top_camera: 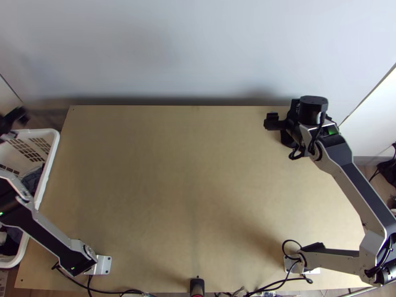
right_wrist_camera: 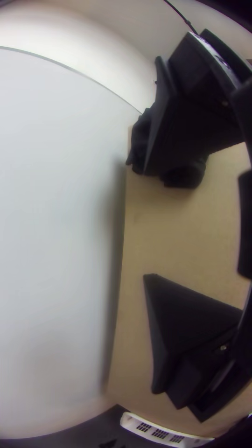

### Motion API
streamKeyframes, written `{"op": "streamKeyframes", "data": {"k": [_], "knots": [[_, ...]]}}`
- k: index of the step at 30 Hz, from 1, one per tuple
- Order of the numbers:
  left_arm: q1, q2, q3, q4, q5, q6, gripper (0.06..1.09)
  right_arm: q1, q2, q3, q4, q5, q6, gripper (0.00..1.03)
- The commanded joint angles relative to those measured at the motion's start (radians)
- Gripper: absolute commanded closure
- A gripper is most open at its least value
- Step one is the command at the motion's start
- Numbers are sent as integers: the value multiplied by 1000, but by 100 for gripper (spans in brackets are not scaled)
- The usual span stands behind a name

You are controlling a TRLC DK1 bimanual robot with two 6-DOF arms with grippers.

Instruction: Fold the t-shirt

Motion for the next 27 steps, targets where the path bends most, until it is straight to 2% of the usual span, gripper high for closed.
{"op": "streamKeyframes", "data": {"k": [1, 6, 12, 27], "knots": [[250, 51, -184, 181, -5, 112, 11, 32, 8, -28, 15, 21, -9, 5], [340, 142, -261, 319, -4, 173, 11, 37, 6, -31, 15, 38, -2, 5], [389, 283, -256, 446, -5, 219, 11, 60, -21, -68, -26, 42, -25, 5], [478, 622, -167, 597, -10, 296, 11, 86, -98, -77, -55, 44, -69, 5]]}}
